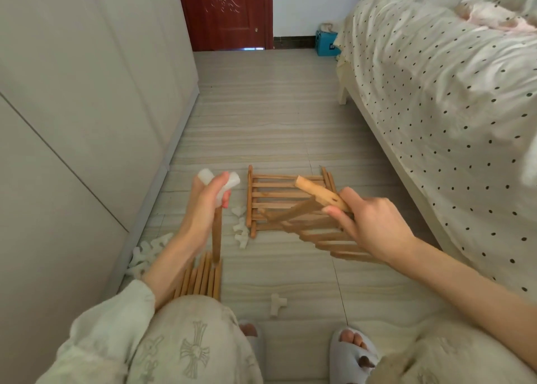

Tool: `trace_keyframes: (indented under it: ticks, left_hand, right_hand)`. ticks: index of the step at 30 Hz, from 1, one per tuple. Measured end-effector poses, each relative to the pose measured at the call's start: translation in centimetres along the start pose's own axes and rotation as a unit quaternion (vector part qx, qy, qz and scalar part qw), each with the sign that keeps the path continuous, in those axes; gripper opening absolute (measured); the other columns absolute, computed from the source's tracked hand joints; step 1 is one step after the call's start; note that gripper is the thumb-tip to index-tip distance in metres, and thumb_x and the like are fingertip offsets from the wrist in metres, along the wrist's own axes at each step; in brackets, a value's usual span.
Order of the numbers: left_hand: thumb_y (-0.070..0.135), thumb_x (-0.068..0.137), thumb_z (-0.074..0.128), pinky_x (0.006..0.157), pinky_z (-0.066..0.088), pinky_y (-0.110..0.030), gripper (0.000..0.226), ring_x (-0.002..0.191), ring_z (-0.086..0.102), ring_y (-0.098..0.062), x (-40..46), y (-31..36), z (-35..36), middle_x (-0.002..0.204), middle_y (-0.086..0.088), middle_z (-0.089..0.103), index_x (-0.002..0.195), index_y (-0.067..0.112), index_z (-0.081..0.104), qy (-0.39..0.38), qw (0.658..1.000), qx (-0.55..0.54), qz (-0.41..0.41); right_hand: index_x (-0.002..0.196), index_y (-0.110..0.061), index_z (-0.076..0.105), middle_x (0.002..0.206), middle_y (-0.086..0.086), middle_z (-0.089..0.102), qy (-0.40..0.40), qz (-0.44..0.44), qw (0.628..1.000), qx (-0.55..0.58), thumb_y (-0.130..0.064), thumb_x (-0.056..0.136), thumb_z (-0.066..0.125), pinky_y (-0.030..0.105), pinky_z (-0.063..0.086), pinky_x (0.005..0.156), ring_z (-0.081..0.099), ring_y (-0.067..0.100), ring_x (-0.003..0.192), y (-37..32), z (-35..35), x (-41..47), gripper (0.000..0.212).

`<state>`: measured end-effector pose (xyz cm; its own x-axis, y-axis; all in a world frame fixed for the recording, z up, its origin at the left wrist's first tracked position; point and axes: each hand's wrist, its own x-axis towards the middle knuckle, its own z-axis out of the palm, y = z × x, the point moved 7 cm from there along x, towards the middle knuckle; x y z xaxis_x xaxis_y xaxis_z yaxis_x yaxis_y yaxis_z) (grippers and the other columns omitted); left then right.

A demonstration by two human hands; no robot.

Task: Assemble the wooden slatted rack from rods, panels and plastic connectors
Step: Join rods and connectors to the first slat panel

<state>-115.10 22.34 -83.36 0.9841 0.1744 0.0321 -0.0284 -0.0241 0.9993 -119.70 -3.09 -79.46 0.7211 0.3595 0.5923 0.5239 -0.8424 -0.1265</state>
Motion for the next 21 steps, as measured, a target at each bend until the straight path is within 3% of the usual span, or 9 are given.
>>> trace_keyframes:
  ticks: [1,4,7,11,16,18,19,21]
  left_hand:
    - [0.035,0.087,0.052,0.065,0.033,-0.028,0.025,0.052,0.042,-0.008,0.0,-0.8,0.4,0.052,0.006,0.044,0.068,0.019,0.050,-0.006,0.999,-0.030,-0.017]
    - [0.020,0.097,0.041,0.066,0.034,-0.025,0.014,0.057,0.043,-0.009,-0.6,-3.2,1.5,0.065,-0.001,0.044,0.099,0.006,0.043,-0.008,0.981,-0.173,-0.086]
    - [0.022,0.099,0.037,0.067,0.035,-0.025,0.020,0.062,0.041,-0.011,-0.5,-4.2,1.8,0.071,-0.003,0.043,0.106,0.004,0.044,0.012,0.957,-0.267,-0.113]
    - [0.031,0.098,0.040,0.072,0.034,-0.026,0.022,0.062,0.039,-0.011,0.0,-5.7,0.5,0.066,0.000,0.043,0.095,0.011,0.047,0.057,0.922,-0.360,-0.133]
    - [0.030,0.092,0.042,0.074,0.037,-0.032,0.033,0.052,0.034,-0.014,0.7,-9.4,-1.8,0.051,0.001,0.034,0.062,0.017,0.046,0.136,0.885,-0.407,-0.180]
    - [0.026,0.088,0.042,0.068,0.035,-0.032,0.032,0.049,0.032,-0.015,0.8,-11.0,-2.7,0.048,0.002,0.032,0.058,0.018,0.044,0.150,0.886,-0.393,-0.194]
    - [0.026,0.085,0.044,0.065,0.034,-0.031,0.031,0.048,0.031,-0.014,0.8,-11.7,-3.0,0.047,0.003,0.031,0.055,0.019,0.044,0.148,0.888,-0.385,-0.205]
    - [0.028,0.074,0.051,0.063,0.032,-0.030,0.025,0.049,0.028,-0.014,0.8,-13.1,-3.2,0.047,0.003,0.030,0.051,0.020,0.044,0.133,0.888,-0.372,-0.233]
  right_hand:
    - [0.072,-0.009,0.049,0.037,-0.003,0.042,-0.003,0.015,1.000,0.009,-0.057,0.095,0.023,0.020,0.025,0.033,0.040,0.025,0.025,0.7,0.7,0.0,0.059]
    - [0.075,-0.010,0.053,0.042,-0.009,0.036,-0.023,0.017,1.000,0.012,-0.056,0.098,0.018,0.020,0.029,0.027,0.038,0.015,0.025,1.3,3.7,-0.8,0.063]
    - [0.077,-0.013,0.057,0.047,-0.005,0.050,-0.039,0.008,0.999,-0.010,-0.055,0.099,0.015,0.022,0.034,0.027,0.044,0.016,0.029,1.1,7.7,-2.2,0.063]
    - [0.072,-0.014,0.058,0.052,-0.004,0.053,-0.060,-0.019,0.997,-0.036,-0.054,0.095,0.028,0.021,0.025,0.031,0.048,0.018,0.036,0.4,11.9,-2.9,0.055]
    - [0.070,-0.017,0.057,0.056,-0.004,0.055,-0.199,0.015,0.980,0.000,-0.046,0.080,0.052,0.023,0.025,0.034,0.053,0.020,0.041,0.5,18.0,-5.6,0.031]
    - [0.080,-0.014,0.060,0.074,0.001,0.060,-0.271,0.041,0.960,0.063,-0.042,0.079,0.064,0.029,0.037,0.042,0.061,0.026,0.054,0.3,20.1,-6.9,0.028]
    - [0.091,-0.013,0.061,0.089,0.003,0.060,-0.324,0.053,0.941,0.087,-0.043,0.081,0.064,0.034,0.044,0.053,0.064,0.029,0.067,0.1,21.2,-7.8,0.031]
    - [0.114,-0.016,0.054,0.117,0.002,0.049,-0.446,0.049,0.891,0.073,-0.047,0.087,0.057,0.038,0.045,0.080,0.062,0.028,0.093,-0.3,22.7,-10.0,0.042]
